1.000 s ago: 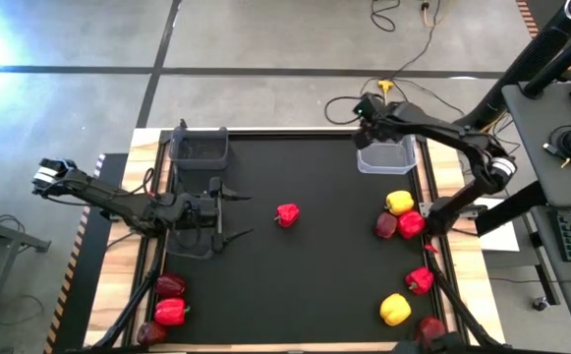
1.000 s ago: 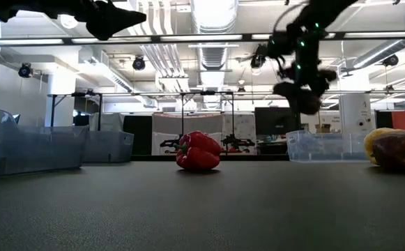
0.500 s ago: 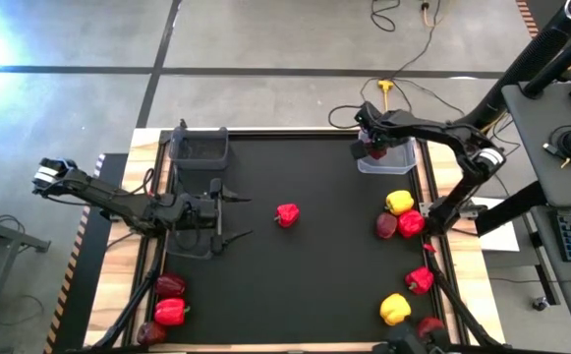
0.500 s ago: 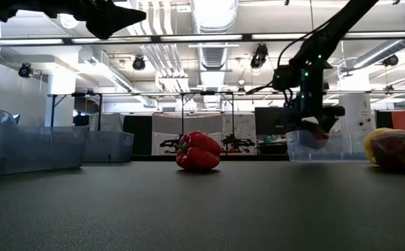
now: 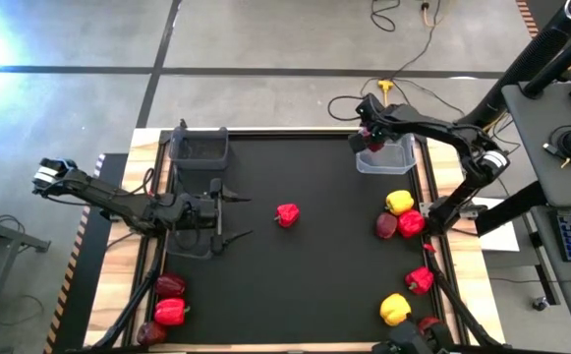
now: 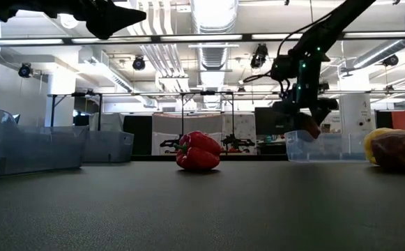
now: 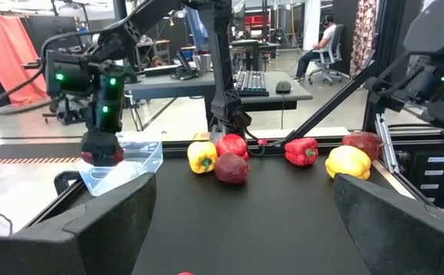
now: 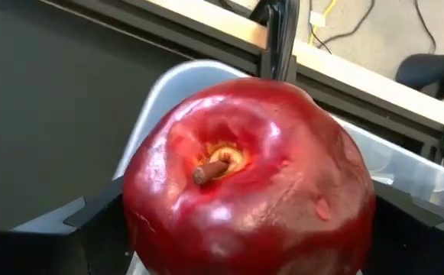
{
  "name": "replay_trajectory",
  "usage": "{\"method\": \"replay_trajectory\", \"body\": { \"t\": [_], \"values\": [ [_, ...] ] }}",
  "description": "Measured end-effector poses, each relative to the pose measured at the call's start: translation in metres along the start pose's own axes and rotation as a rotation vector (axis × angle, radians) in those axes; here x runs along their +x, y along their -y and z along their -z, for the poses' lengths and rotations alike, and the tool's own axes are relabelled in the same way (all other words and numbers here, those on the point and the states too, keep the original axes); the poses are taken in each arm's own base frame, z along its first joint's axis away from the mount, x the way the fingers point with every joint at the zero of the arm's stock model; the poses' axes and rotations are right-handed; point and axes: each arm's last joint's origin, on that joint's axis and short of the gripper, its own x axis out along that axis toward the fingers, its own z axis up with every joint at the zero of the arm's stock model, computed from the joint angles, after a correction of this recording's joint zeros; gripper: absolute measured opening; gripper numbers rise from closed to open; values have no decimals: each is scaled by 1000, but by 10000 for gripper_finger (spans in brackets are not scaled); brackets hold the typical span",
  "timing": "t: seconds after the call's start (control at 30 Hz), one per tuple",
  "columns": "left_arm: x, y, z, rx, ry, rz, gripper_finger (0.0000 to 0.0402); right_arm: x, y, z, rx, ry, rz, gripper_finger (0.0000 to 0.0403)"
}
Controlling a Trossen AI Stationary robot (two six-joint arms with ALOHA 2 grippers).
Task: Sort produce into baskets
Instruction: Put the apple into the transparent bin
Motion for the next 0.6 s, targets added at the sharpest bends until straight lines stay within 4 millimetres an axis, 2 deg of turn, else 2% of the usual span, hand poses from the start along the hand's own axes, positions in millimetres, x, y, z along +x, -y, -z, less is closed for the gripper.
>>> {"method": "replay_trajectory", "body": {
  "t": [0.4,0.6],
  "values": [
    [0,0,-1,-18,7,0,378,17,2,11,4,-72,-5,369],
    [0,0,-1,-17,6,0,378,18,5,7,14,-48,3,336]
  ]
}}
